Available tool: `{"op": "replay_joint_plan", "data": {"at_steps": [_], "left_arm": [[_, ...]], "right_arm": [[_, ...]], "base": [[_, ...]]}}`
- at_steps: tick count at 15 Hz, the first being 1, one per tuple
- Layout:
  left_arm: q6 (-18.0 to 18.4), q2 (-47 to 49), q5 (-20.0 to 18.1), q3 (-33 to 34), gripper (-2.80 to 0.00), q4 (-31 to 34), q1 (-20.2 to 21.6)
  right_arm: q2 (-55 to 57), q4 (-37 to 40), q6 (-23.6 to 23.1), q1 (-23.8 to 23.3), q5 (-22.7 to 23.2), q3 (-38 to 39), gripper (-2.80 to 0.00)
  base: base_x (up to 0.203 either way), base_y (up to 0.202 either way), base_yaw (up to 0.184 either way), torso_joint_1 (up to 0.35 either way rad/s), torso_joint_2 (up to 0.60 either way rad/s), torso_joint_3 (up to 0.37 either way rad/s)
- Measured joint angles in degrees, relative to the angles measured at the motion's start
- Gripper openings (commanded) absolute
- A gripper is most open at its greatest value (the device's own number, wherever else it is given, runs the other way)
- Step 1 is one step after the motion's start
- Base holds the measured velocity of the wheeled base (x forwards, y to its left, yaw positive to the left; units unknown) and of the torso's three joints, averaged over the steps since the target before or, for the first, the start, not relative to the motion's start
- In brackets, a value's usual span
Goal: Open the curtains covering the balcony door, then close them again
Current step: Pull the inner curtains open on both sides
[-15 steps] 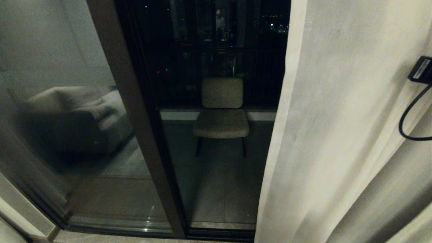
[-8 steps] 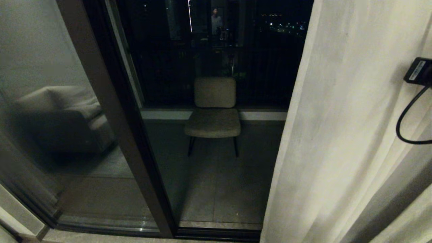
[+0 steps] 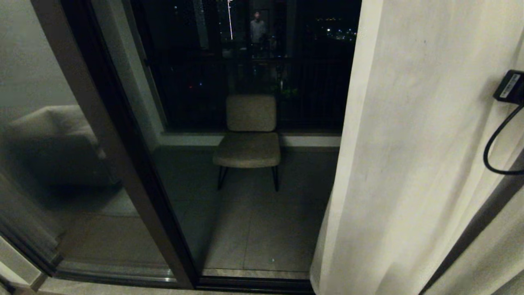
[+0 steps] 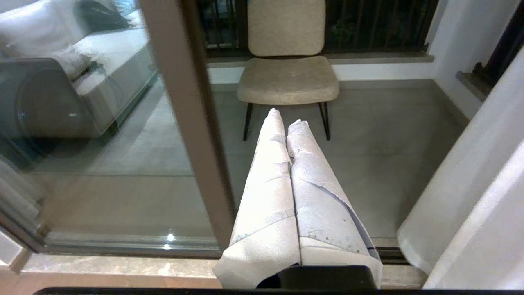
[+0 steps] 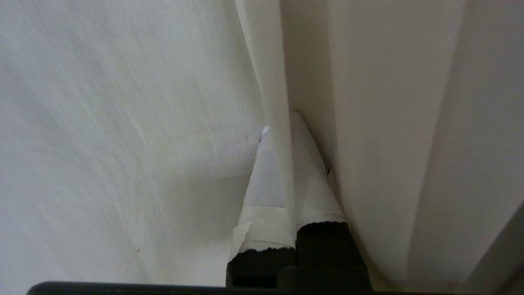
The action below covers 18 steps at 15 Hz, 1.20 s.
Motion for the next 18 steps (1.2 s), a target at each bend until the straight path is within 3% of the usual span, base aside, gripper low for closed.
{"op": "replay_joint_plan", "data": {"at_steps": [7, 18], "left_arm": [[0.1, 0.0, 0.0, 0.0, -2.8, 0.0, 0.0], [0.1, 0.0, 0.0, 0.0, -2.8, 0.0, 0.0]], "right_arm": [[0.0, -0.1, 0.1, -0.5, 0.0, 0.0, -2.8], [0.3, 0.0, 0.3, -4.9, 0.1, -0.3, -2.8]], "base": [[0.0, -0.176, 0.001, 0.004, 0.0, 0.002], [0.0, -0.005, 0.0, 0.0, 0.0, 0.0]]}}
